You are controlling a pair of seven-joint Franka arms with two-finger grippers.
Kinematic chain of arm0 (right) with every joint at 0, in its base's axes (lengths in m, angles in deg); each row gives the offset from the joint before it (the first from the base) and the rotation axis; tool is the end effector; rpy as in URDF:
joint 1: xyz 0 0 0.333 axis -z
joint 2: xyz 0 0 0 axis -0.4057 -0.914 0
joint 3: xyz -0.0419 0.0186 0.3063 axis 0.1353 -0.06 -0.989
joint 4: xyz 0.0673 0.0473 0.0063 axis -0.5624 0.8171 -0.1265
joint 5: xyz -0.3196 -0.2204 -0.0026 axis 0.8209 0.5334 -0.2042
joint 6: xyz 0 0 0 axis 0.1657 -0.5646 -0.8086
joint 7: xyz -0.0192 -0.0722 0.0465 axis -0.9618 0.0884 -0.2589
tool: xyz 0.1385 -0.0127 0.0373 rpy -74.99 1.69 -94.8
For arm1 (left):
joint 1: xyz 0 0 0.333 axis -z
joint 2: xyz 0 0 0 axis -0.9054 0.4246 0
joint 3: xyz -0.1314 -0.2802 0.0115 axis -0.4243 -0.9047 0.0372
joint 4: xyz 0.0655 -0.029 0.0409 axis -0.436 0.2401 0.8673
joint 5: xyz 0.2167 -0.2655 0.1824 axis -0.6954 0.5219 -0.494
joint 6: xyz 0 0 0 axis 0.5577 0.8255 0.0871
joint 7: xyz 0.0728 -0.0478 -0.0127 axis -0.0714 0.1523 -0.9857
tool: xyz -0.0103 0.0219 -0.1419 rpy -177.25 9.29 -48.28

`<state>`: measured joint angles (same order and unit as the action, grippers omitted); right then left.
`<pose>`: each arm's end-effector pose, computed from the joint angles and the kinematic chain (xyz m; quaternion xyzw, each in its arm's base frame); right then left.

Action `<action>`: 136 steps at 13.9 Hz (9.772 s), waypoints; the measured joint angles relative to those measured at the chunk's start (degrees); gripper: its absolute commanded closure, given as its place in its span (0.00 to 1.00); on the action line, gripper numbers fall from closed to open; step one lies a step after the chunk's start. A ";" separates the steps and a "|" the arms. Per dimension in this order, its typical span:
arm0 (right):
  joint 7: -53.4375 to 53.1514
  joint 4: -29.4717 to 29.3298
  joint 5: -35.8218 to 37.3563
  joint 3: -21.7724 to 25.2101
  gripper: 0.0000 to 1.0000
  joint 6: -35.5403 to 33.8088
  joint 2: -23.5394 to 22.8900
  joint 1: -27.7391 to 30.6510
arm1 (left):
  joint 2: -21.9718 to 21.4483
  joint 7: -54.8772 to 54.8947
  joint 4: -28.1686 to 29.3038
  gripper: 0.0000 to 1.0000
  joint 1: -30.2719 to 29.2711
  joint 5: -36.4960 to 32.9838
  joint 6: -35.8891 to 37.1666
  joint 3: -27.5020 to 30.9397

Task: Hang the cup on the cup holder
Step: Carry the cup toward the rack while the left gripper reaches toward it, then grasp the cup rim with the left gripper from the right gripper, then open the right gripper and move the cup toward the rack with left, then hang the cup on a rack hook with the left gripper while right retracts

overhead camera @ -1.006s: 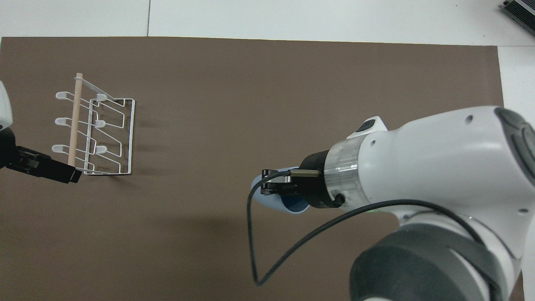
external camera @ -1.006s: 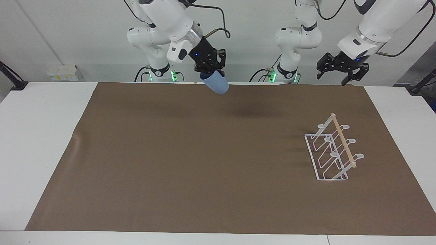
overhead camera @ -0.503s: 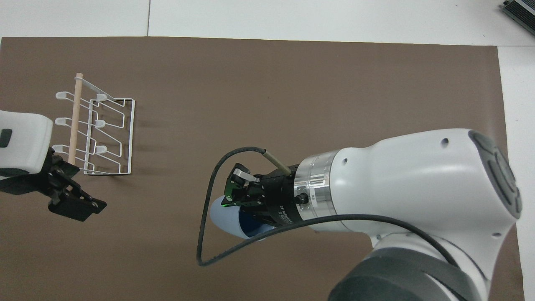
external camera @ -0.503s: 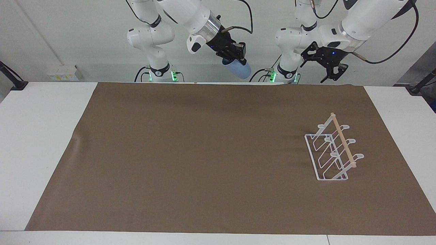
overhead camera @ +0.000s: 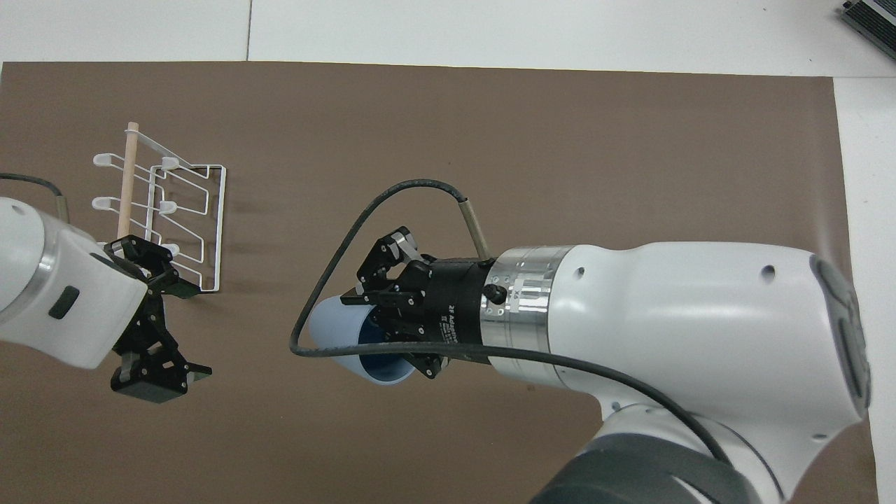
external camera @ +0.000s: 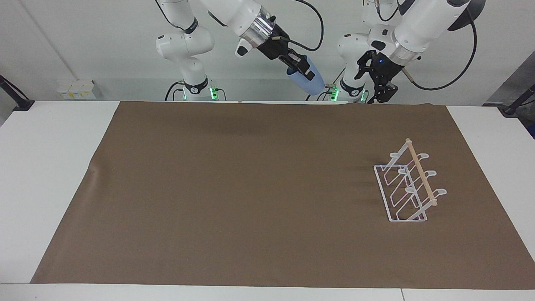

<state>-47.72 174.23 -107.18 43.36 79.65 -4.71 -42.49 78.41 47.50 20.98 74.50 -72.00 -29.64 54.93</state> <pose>0.4686 0.3753 0.6182 -0.7642 0.4944 0.1669 0.3790 0.4477 -0.1676 0.5824 0.7666 -0.6237 -0.0150 0.1524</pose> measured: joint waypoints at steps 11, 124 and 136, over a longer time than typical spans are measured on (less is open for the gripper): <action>-3.85 0.00 -0.91 0.11 1.00 2.68 -0.58 0.05 | -6.82 11.16 15.31 0.00 3.41 15.66 -19.78 0.01; 81.73 0.12 36.23 1.13 0.00 -30.23 0.24 29.52 | 35.21 -12.74 -12.05 0.86 5.98 -79.69 -5.84 -2.34; 96.26 0.13 41.10 7.56 0.00 -26.71 0.05 29.97 | 35.23 -12.95 -12.07 0.00 5.90 -79.79 -8.73 -2.17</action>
<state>48.53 174.36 -66.08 50.93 52.94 -4.66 -12.52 113.64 34.54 8.91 80.40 -151.79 -38.38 52.76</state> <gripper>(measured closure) 0.000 0.000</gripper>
